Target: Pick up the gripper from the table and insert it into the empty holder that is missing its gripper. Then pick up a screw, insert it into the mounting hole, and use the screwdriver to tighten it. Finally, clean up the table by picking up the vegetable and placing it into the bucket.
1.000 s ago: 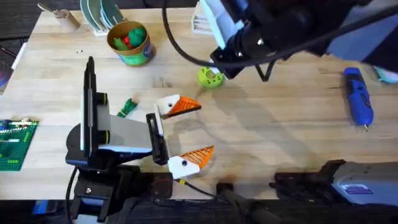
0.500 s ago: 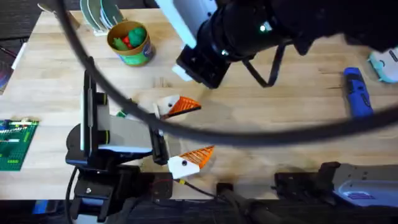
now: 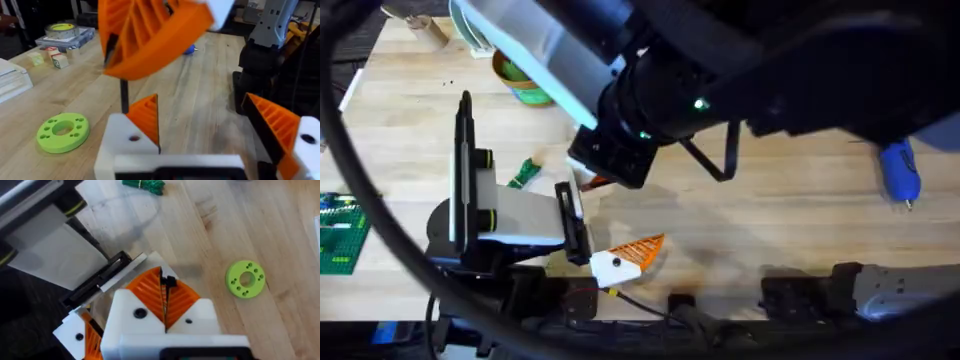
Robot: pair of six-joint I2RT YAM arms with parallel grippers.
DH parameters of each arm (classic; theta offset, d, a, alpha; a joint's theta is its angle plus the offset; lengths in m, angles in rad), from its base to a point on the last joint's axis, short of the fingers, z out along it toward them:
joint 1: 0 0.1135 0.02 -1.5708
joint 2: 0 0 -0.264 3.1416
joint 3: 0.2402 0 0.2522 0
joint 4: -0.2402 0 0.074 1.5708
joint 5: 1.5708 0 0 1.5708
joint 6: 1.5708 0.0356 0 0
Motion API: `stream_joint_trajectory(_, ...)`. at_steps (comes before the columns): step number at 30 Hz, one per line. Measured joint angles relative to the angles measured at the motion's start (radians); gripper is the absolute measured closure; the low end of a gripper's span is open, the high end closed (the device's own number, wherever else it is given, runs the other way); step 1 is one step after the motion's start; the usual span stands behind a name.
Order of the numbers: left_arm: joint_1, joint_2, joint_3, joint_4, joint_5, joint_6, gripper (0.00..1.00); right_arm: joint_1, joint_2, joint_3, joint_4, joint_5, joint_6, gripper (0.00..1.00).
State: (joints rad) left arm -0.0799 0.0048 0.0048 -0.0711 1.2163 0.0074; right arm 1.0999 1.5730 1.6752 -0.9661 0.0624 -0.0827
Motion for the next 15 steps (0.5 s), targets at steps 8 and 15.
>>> stream_joint_trajectory(8, 0.000, 0.000, 0.000, 0.000, 0.000, 0.000, 0.009, 0.008, 0.007, 0.000, -0.007, -0.004, 0.016, 0.995)
stream_joint_trajectory(15, 0.000, 0.000, 0.000, 0.000, 0.000, 0.000, 0.009, 0.008, 0.046, 0.002, -0.032, -0.004, 0.023, 0.995)
